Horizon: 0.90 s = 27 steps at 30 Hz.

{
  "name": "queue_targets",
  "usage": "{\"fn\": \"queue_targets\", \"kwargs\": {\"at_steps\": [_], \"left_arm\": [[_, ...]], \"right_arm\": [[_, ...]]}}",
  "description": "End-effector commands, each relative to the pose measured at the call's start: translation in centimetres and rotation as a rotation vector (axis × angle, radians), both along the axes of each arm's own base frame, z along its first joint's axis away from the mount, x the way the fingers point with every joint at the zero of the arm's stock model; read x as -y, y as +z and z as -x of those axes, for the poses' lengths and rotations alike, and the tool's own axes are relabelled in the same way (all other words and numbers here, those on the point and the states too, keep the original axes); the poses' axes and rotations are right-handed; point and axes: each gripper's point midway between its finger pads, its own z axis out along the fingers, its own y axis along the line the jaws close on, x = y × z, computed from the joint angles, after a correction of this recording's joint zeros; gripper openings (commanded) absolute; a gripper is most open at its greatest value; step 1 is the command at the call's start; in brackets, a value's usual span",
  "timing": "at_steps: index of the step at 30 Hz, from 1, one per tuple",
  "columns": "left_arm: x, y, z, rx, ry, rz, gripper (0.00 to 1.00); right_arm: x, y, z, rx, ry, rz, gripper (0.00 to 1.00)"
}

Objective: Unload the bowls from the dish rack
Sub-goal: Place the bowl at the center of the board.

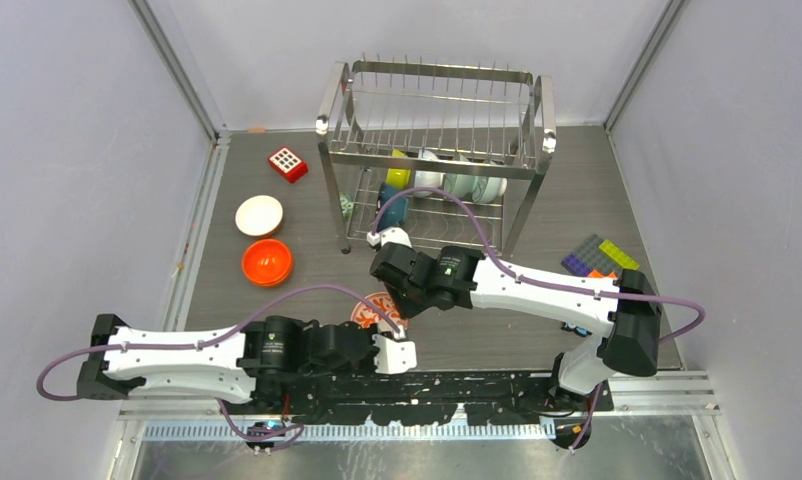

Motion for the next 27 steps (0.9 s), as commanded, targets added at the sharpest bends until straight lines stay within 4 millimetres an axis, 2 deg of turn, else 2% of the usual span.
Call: {"fn": "queue_targets", "kwargs": {"at_steps": [1,3,4,6,9,15,19,23,25,27], "left_arm": [[1.1,2.8,-0.9,0.035,0.052,0.156,0.01],[0.9,3.1,-1.3,0.035,0.092,0.177,0.16],[0.8,3.2,-1.5,0.033,0.11,0.182,0.32],[0.4,3.6,-1.9,0.024,0.165,0.201,0.51],[-0.1,4.2,-2.6,0.023,0.234,0.25,0.63],[-0.7,6.7,-4.1,-0.025,0.412,0.437,0.98],[-0.8,8.3,-4.7,-0.103,0.53,0.595,1.0],[1.1,10.2,-3.3,-0.258,0.477,0.788,1.0],[1.1,10.8,-4.0,-0.312,0.557,0.877,1.0],[0.8,10.4,-5.0,-0.316,0.657,0.896,0.99]], "right_arm": [[0.1,0.9,-0.9,0.053,-0.031,-0.011,0.01],[0.5,1.1,-1.3,0.079,-0.056,-0.024,0.01],[0.8,1.2,-1.5,0.096,-0.073,-0.029,0.01],[1.4,2.0,-1.9,0.138,-0.098,-0.057,0.01],[2.1,3.0,-2.5,0.192,-0.134,-0.115,0.01],[3.8,4.7,-3.5,0.298,-0.222,-0.23,0.01],[4.5,4.6,-3.7,0.321,-0.258,-0.278,0.01],[4.6,3.7,-3.7,0.319,-0.289,-0.303,0.01],[4.5,3.3,-3.7,0.309,-0.304,-0.318,0.01],[4.3,3.0,-3.7,0.304,-0.315,-0.336,0.01]]}}
